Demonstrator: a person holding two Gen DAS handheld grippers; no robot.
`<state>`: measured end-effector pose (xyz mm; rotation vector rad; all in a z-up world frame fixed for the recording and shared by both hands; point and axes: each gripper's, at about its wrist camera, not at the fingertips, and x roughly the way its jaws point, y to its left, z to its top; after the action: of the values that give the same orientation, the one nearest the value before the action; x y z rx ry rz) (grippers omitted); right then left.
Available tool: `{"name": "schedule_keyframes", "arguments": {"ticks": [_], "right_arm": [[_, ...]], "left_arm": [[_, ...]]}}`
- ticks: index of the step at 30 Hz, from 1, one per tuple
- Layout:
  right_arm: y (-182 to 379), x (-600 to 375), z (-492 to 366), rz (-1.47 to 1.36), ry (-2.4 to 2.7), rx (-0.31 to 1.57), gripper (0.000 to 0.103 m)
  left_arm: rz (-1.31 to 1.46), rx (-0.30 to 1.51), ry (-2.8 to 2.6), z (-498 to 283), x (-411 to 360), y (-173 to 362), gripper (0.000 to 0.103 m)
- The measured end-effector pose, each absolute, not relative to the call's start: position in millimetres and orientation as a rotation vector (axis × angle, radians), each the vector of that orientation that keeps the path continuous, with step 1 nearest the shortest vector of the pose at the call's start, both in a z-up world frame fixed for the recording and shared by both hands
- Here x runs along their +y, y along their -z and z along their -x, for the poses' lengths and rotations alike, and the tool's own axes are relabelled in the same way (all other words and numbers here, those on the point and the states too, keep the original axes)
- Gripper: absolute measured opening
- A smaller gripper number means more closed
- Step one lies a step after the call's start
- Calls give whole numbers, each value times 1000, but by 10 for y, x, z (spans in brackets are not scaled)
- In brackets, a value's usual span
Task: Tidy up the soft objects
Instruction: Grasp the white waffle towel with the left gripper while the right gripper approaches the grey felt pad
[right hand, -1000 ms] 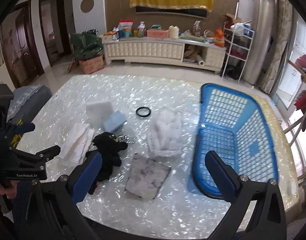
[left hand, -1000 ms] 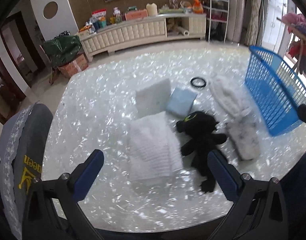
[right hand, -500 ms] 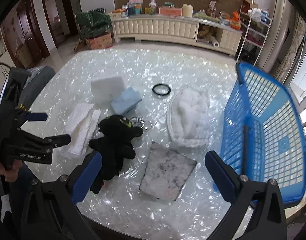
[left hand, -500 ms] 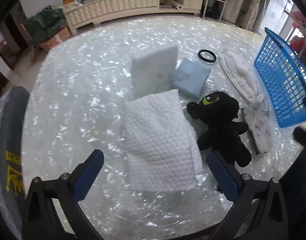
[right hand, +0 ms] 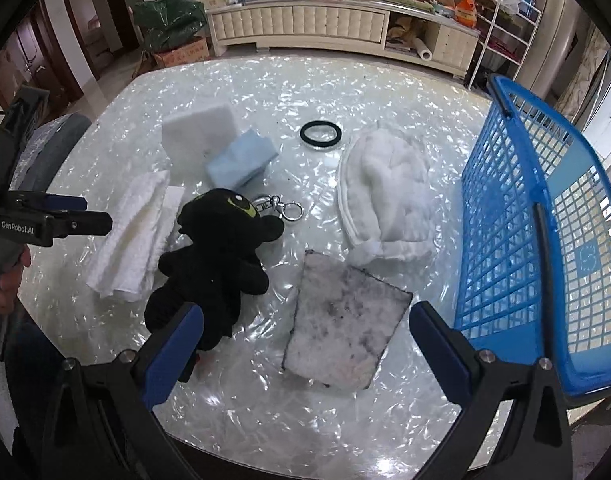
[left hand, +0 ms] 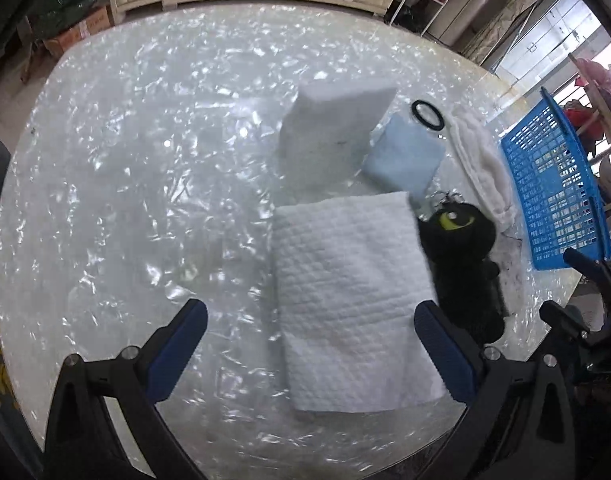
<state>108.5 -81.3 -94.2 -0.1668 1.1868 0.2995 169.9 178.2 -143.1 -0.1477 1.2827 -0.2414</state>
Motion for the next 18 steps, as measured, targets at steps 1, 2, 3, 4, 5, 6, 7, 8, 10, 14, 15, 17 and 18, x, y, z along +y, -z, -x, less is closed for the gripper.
{"name": "schedule_keyframes", "arguments": {"ticks": [1, 2, 3, 4, 5, 6, 7, 8, 10, 14, 15, 17, 18], "right_arm": [[958, -806, -1087, 167, -296, 1191, 103], [982, -808, -1098, 166, -294, 1195, 103], [1003, -812, -1107, 164, -291, 1200, 103], [1022, -816, -1112, 162, -287, 1205, 103], [1040, -822, -1114, 160, -284, 1211, 103], [1062, -826, -1116, 159, -281, 1217, 103], [1077, -827, -1117, 159, -278, 1221, 103], [1093, -831, -1117, 158, -276, 1225, 103], [1113, -833, -1122, 154, -274, 1230, 103], [1131, -848, -1142, 148, -271, 1230, 103], [1138, -850, -1150, 147, -269, 1231, 103], [1158, -861, -1163, 138, -268, 1233, 103], [1165, -859, -1163, 135, -268, 1236, 103]], "left_arm": [[150, 1293, 247, -1707, 1813, 1469, 103], [149, 1300, 250, -1717, 1827, 1501, 103], [150, 1309, 256, -1719, 1836, 1538, 103], [160, 1322, 266, -1735, 1856, 1590, 103], [167, 1331, 274, -1746, 1868, 1627, 103], [174, 1334, 276, -1756, 1885, 1652, 103], [181, 1340, 275, -1771, 1888, 1683, 103], [183, 1348, 272, -1784, 1885, 1710, 103], [165, 1363, 273, -1796, 1835, 1754, 103], [114, 1393, 237, -1849, 1712, 1821, 103], [108, 1402, 225, -1861, 1689, 1830, 103], [89, 1421, 200, -1882, 1630, 1850, 103], [79, 1426, 194, -1888, 1605, 1857, 103]]}}
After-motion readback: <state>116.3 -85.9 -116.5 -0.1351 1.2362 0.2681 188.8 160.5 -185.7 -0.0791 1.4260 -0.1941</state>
